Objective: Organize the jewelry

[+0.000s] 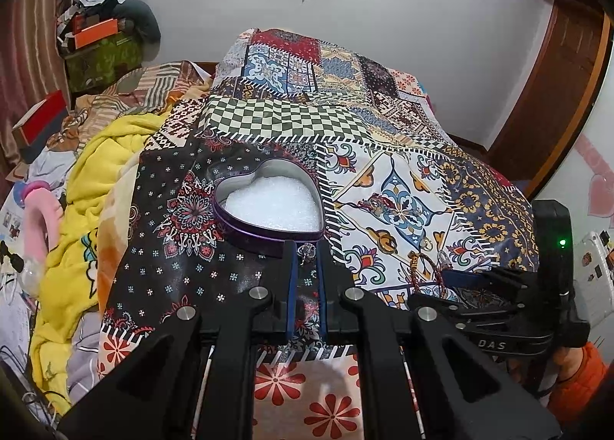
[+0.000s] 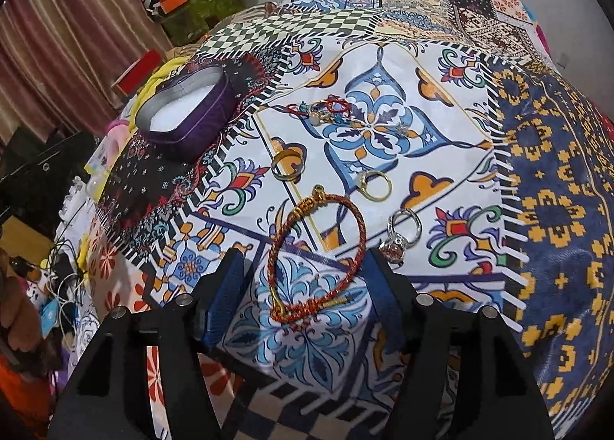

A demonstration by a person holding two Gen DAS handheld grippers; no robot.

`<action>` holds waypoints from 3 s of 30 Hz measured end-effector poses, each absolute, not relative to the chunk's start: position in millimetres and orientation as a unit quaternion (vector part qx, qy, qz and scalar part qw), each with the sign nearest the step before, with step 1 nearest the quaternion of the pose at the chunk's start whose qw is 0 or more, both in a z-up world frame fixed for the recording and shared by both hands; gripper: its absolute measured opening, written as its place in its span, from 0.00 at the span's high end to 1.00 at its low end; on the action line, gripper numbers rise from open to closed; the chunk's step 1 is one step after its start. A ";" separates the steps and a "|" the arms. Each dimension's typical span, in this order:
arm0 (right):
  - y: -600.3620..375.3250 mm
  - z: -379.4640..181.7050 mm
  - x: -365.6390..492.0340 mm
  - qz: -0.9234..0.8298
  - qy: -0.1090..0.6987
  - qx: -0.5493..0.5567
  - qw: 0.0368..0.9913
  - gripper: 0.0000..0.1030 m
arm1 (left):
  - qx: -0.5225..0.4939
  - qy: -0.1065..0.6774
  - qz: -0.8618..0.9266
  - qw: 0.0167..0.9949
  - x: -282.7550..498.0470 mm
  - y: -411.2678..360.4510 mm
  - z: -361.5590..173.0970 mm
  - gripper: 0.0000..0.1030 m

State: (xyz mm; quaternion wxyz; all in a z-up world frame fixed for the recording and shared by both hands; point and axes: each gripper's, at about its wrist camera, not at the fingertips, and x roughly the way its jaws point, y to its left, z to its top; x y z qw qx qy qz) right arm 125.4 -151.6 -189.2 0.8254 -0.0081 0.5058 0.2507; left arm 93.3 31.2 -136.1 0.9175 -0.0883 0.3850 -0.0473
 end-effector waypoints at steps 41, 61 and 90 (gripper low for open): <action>-72.4 -102.0 154.5 0.347 0.371 -0.005 0.862 0.94 | -0.071 0.322 -0.021 0.944 118.2 56.3 -96.1 0.92; -35.0 -149.2 192.4 0.356 0.431 -0.026 0.829 0.94 | -0.098 0.379 -0.024 0.920 163.7 73.5 -147.4 0.92; -54.2 -125.6 187.2 0.337 0.422 -0.033 0.841 0.65 | -0.099 0.362 0.006 0.927 148.3 84.2 -121.5 0.77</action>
